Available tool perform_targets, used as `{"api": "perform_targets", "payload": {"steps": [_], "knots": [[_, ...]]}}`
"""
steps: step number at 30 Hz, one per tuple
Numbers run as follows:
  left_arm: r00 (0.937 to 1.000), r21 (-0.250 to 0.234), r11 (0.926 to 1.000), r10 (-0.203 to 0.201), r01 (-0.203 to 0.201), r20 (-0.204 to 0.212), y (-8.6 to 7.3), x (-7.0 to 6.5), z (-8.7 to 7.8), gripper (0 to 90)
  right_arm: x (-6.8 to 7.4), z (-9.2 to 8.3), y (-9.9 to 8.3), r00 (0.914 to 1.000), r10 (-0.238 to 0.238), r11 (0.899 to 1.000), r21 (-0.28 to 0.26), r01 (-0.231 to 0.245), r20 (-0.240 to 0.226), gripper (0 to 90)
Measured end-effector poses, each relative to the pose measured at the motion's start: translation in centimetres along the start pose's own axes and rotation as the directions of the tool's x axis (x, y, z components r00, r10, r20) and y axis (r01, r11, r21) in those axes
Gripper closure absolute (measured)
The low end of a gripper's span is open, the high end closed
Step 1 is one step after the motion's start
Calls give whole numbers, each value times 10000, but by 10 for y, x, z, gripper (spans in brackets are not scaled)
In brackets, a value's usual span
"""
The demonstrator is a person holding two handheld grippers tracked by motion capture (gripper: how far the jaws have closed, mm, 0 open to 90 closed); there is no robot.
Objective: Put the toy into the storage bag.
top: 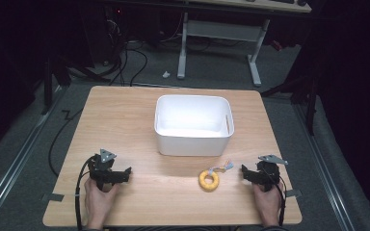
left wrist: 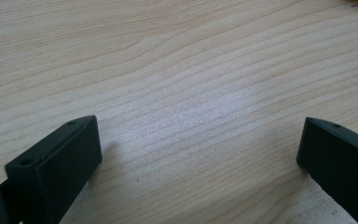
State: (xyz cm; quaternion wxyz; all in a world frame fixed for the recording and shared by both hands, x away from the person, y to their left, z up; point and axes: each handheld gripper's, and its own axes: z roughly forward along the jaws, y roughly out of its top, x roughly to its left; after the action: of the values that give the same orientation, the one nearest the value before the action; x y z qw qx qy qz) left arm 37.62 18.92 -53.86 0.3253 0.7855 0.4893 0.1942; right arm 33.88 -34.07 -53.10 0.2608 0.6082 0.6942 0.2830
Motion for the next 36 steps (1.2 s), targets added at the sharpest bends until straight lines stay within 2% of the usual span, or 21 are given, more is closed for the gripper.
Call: {"api": "perform_targets", "payload": {"steps": [15,20,23,25,26,27,28,31,36], "knots": [[10000,6,10000,-34,34,-6,0,0,0,1,0,0,0,10000,-18,10000,-21,17,-43,186],[10000,-12,10000,-46,46,-19,0,0,0,1,1,0,0,9992,-273,9996,38,274,-285,173],[10000,-20,10000,-31,31,-8,-1,-1,0,1,2,-2,3,9979,-431,9985,314,447,-486,222],[10000,-18,10000,-10,10,4,-1,-1,-1,1,2,-3,3,9978,-437,9984,333,454,-490,235],[10000,-17,10000,-5,5,11,-1,-1,-1,1,3,-4,3,9972,-533,9979,337,551,-528,286],[10000,-17,10000,-5,5,11,-1,-1,-1,1,3,-4,3,9972,-533,9979,337,551,-528,286],[10000,-23,10000,-11,11,19,-1,-1,-1,2,5,-6,3,9961,-645,9971,360,667,-595,334],[10000,-23,10000,-2,2,31,-1,-1,-1,2,7,-9,2,9946,-731,9965,363,759,-743,386],[10000,-2,10000,30,-30,73,-1,-1,-1,1,12,-16,0,9900,-960,9944,341,1000,-1035,438]]}}
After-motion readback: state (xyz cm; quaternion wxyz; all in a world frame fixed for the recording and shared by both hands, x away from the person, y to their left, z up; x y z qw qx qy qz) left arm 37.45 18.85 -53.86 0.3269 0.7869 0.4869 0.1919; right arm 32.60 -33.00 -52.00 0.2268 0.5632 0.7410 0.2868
